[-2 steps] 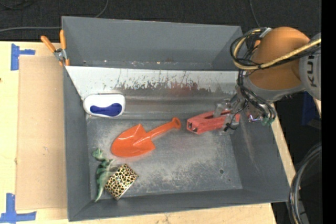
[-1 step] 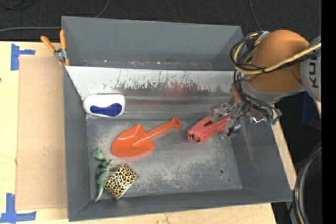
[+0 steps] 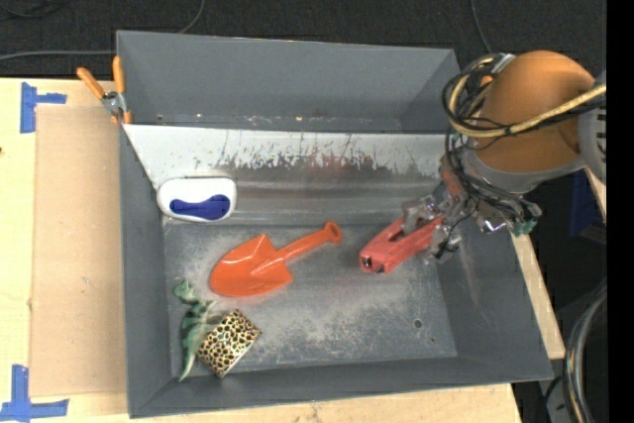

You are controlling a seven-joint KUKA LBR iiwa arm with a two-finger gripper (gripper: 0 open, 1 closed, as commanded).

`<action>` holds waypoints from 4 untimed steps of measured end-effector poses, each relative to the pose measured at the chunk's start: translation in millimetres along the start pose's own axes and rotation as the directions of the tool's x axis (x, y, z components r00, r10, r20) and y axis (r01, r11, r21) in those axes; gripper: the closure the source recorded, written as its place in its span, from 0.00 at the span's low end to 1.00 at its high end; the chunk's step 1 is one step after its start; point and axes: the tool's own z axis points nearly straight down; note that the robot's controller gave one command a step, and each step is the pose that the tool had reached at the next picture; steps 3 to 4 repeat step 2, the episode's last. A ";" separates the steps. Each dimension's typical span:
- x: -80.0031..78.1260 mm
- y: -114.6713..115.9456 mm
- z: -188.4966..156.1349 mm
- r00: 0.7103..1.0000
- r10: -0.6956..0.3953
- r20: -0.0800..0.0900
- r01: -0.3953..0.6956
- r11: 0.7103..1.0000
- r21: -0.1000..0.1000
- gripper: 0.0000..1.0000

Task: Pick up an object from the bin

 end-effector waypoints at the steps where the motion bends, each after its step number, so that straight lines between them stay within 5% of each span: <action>1: -15.6 -13.9 28.6 0.990 -0.143 0.004 0.143 0.990 0.003 1.00; 2: 5.2 -5.1 -25.2 0.997 0.076 0.009 -0.076 0.997 0.003 1.00; 4: 5.2 -5.1 -25.2 0.997 0.076 0.009 -0.076 0.997 0.003 1.00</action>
Offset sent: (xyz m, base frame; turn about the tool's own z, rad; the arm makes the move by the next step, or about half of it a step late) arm -0.0033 -0.0073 0.0297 0.0746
